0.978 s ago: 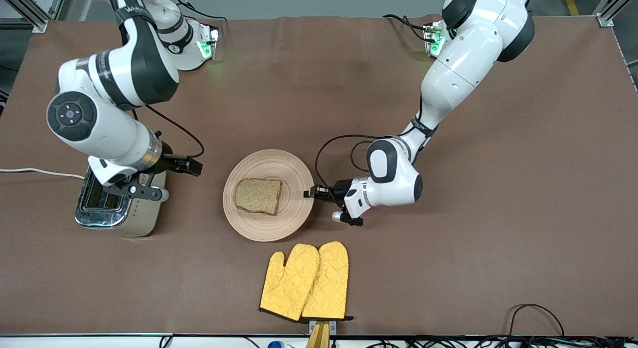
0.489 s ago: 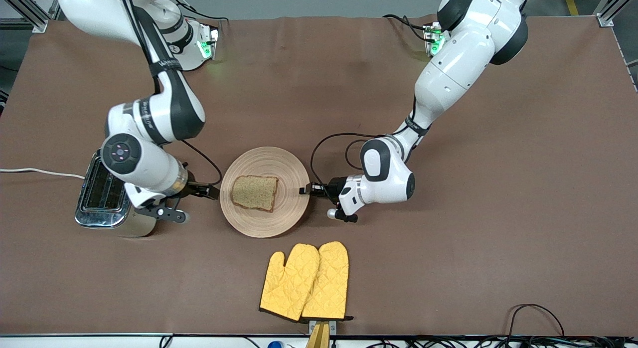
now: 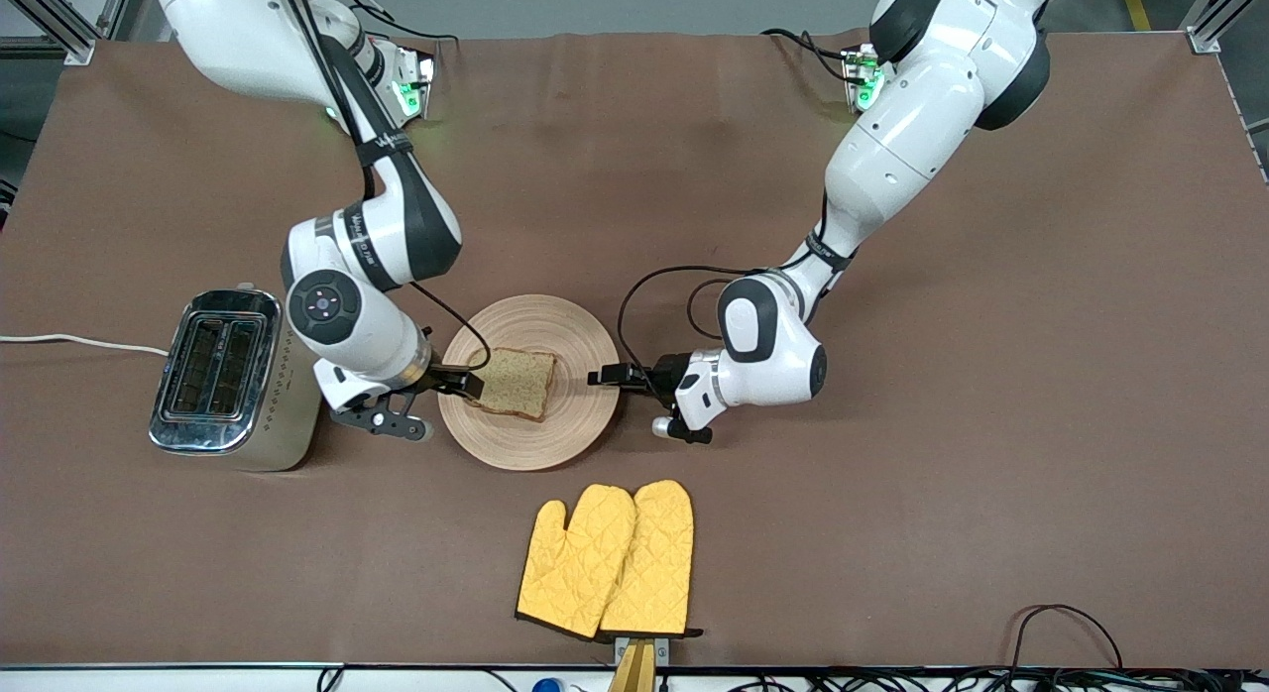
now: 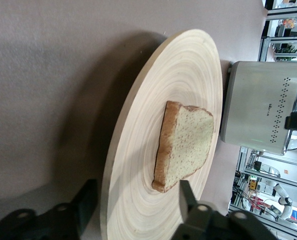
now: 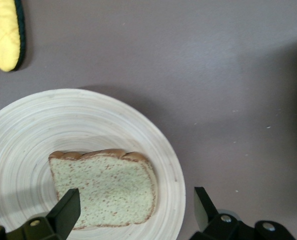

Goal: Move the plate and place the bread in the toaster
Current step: 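Lower the right gripper onto the bread while the left gripper releases the plate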

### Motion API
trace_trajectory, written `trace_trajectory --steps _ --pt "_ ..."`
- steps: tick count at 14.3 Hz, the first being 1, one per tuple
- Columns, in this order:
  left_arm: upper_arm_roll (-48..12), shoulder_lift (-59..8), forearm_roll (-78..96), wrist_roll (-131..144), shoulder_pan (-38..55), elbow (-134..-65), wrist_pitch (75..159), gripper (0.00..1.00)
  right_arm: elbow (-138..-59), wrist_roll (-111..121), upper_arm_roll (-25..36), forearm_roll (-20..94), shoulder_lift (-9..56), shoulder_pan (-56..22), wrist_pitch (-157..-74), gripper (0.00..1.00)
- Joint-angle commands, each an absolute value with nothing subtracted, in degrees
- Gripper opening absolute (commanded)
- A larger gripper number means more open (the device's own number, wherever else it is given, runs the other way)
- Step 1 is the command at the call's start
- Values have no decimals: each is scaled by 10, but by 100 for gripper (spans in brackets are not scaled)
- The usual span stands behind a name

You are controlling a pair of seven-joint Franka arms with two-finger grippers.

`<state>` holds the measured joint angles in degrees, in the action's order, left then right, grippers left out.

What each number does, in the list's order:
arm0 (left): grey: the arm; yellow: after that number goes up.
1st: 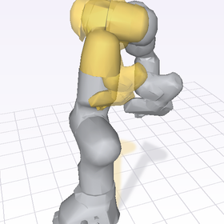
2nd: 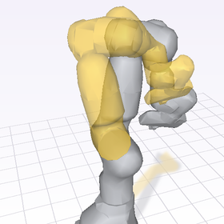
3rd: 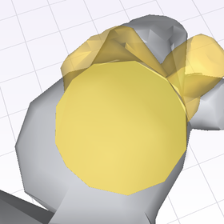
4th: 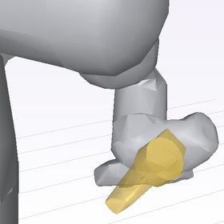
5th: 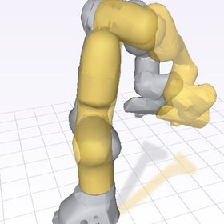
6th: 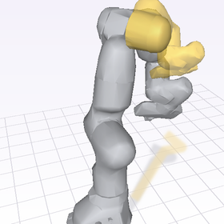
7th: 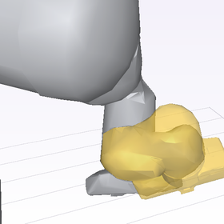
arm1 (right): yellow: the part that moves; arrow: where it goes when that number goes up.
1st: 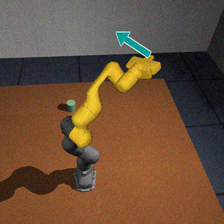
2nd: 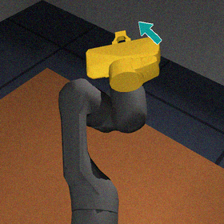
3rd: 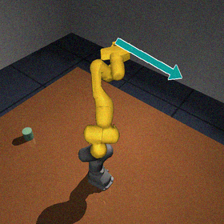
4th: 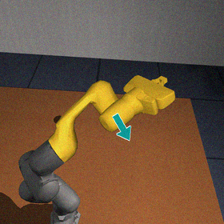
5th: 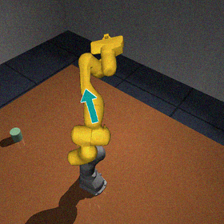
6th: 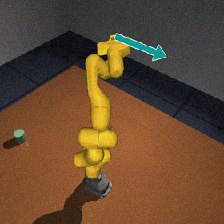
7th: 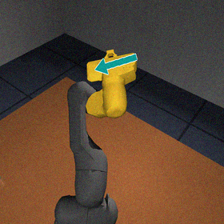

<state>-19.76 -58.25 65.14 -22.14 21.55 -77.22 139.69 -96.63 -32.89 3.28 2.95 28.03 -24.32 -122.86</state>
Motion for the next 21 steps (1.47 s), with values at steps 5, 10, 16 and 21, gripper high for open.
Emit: trace_trajectory --steps 5,10,16,21 --pt "-162 -477 459 -120 164 -852 1351 100 -984 -316 35 29 295 -248 -1261 90" --pt "-163 -368 186 -51 44 -853 1164 100 -1039 -305 35 29 293 -248 -1313 74" --pt "-161 -267 28 -49 -24 -841 1043 100 -1079 -283 34 33 266 -242 -1311 58" --pt "-158 -211 -26 -36 -46 -783 913 100 -1084 -282 34 50 270 -244 -1324 55"
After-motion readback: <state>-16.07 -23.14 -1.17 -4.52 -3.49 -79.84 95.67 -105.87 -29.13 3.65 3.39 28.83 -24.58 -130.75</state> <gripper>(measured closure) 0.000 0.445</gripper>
